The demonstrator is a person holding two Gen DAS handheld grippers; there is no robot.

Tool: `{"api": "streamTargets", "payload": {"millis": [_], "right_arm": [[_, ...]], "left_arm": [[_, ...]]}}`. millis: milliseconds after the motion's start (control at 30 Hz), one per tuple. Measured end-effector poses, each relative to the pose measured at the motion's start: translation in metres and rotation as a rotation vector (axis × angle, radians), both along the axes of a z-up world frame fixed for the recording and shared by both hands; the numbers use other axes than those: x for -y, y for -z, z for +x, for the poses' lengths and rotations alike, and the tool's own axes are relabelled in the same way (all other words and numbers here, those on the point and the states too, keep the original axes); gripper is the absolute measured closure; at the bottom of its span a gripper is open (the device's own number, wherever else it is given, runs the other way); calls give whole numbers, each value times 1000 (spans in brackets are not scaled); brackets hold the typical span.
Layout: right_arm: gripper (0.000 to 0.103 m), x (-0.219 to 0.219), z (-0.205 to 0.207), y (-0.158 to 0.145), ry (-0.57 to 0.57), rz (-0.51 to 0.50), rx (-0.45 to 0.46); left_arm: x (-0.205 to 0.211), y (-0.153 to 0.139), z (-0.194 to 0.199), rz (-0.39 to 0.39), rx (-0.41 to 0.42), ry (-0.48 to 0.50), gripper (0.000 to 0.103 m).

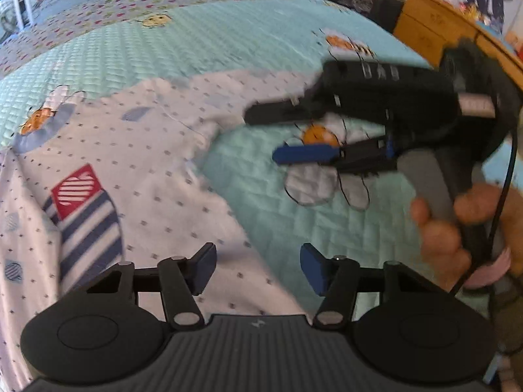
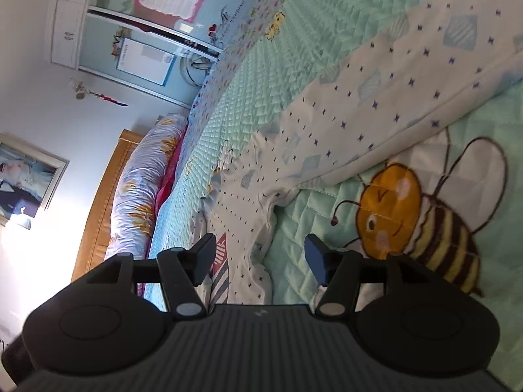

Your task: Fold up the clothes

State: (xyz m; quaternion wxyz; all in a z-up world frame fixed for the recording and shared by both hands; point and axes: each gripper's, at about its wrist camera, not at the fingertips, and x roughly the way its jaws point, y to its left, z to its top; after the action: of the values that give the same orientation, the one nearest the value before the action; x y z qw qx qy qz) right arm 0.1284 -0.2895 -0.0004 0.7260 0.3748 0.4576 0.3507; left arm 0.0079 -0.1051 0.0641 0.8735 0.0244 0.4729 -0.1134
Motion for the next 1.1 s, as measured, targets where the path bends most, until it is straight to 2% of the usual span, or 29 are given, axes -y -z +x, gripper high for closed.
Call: {"api": "streamTargets", "payload": {"millis": [100, 200, 233, 333, 400, 567, 700, 800, 867, 933, 967, 1100], "right_arm": [[41, 6, 3, 1, -19, 26, -4], [41, 7, 7, 1, -35, 39, -5], [41, 5, 9, 1, -42, 46, -7], [41, -6, 18, 2, -64, 69, -20], [41, -18, 22, 2, -76, 27, -34], [41, -43, 27, 3, -70, -28, -73], [44, -55, 30, 6, -70, -29, -69], [56, -59, 32, 6, -75, -42, -66], [80, -59, 33, 9, -74, -48, -69], [94, -55, 35, 16, -65, -42, -81], [97, -53, 36, 19, -59, -34, -85], [98, -43, 40, 9, -23, -66, -8]], "left_arm": [[6, 11, -1, 47, 11, -34, 43], [1, 14, 1, 40, 19, -89, 49], [0, 14, 2, 43, 22, -103, 55], [-6, 14, 3, 34, 19, -126, 90], [-12, 15, 4, 16, 11, -143, 99], [-20, 15, 3, -26, 3, -174, 100], [-24, 14, 1, -59, 2, -194, 100], [-28, 14, 2, -84, -6, -203, 100], [-29, 15, 3, -89, -10, -200, 100], [-29, 16, 3, -89, -10, -191, 100], [-29, 17, 3, -89, -11, -186, 100], [-29, 19, 3, -90, -17, -160, 100]]}}
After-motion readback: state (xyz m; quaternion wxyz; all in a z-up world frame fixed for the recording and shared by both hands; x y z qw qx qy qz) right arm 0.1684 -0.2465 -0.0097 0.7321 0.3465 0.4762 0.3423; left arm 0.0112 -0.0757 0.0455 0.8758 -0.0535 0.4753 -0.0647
